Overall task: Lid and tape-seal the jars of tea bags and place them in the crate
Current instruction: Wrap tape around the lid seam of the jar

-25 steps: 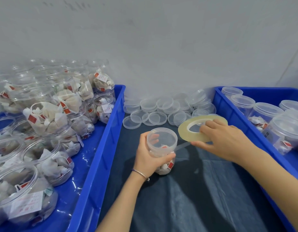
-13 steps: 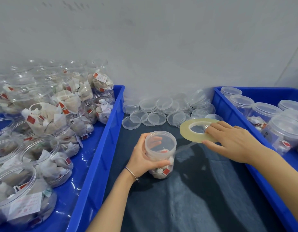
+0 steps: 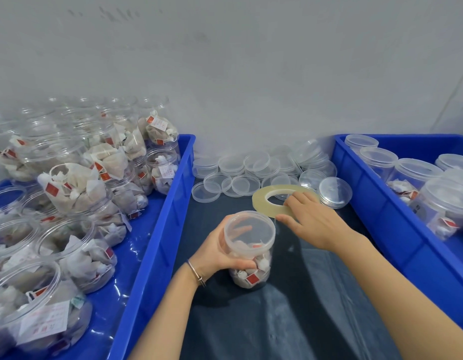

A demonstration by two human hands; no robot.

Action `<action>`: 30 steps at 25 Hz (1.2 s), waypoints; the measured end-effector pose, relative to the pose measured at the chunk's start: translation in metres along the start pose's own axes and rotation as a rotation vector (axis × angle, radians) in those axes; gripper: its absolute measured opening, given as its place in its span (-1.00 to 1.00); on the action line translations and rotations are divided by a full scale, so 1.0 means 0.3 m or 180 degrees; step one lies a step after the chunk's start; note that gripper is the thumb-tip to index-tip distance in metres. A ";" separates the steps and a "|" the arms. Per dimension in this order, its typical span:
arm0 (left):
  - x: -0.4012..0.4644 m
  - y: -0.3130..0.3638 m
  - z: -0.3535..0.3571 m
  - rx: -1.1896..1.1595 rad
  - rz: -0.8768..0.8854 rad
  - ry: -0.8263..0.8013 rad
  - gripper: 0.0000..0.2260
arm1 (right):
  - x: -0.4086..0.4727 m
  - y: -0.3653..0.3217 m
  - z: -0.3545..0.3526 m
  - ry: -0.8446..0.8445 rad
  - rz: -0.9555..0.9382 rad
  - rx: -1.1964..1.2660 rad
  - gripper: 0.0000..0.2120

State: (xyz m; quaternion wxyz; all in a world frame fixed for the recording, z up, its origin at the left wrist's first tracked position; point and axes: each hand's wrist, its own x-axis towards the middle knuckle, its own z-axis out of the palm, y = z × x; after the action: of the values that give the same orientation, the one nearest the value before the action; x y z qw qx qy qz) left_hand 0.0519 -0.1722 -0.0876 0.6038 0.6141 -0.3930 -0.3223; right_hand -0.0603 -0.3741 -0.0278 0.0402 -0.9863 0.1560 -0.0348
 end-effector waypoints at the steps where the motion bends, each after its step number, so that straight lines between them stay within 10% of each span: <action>1: -0.003 0.008 0.001 0.0013 -0.0036 0.0028 -0.05 | 0.001 -0.009 0.006 -0.0022 0.0021 0.0051 -0.60; 5: 0.003 0.019 -0.019 0.0167 -0.0156 -0.0032 0.05 | -0.003 -0.041 0.027 0.0052 0.0015 0.0150 -0.62; 12: 0.000 0.016 -0.001 -0.0067 -0.0156 0.0127 -0.32 | -0.028 -0.027 0.016 0.0125 0.0139 0.0137 -0.62; 18: 0.046 0.004 0.133 0.0457 0.0407 0.1132 -0.24 | -0.063 -0.010 0.012 0.0203 0.0287 0.0136 -0.67; 30: 0.042 0.072 0.021 0.0248 0.0128 0.0486 -0.31 | -0.077 0.104 -0.040 -0.0239 -0.0250 0.0746 -0.68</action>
State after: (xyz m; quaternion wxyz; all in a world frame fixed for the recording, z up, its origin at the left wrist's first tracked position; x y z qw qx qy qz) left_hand 0.0505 -0.1855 -0.0656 0.6140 0.6519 -0.3703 -0.2468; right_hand -0.0928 -0.3972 -0.0199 0.1596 -0.9808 0.1106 -0.0175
